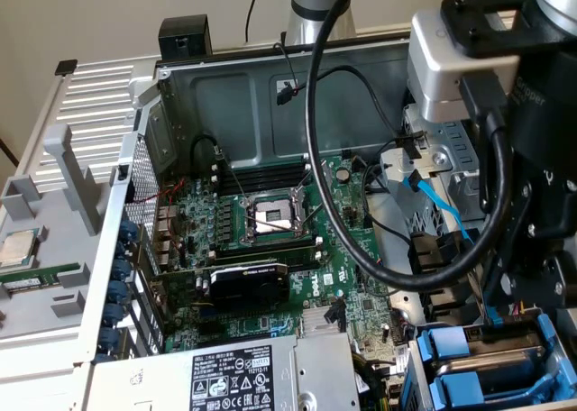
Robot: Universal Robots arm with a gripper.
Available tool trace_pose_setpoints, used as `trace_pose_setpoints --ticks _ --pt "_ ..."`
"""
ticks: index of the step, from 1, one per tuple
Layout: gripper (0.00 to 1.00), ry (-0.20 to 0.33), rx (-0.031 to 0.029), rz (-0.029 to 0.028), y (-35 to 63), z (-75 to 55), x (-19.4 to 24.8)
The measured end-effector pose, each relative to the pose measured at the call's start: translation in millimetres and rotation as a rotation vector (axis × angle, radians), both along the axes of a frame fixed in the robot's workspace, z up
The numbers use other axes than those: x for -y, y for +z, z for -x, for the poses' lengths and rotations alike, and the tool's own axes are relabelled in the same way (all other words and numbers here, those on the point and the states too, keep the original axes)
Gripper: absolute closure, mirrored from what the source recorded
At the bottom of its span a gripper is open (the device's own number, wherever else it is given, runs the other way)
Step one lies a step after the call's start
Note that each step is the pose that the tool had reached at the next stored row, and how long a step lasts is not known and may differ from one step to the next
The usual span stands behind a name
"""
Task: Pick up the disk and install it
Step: 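Insert the second disk wire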
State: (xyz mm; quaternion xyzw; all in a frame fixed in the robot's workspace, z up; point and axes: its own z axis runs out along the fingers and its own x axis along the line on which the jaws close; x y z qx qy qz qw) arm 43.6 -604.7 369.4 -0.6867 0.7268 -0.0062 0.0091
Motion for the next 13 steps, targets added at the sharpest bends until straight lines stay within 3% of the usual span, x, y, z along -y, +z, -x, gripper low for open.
trace_pose_setpoints --ticks 2,8,13 --pt "0.89 0.0 0.0 0.0 0.0 0.0 0.0" --pt "0.89 0.002 -0.0001 0.0016 0.2 0.0 -0.2" --pt "0.89 0.09 0.0001 0.0013 0.0 0.0 -0.2"
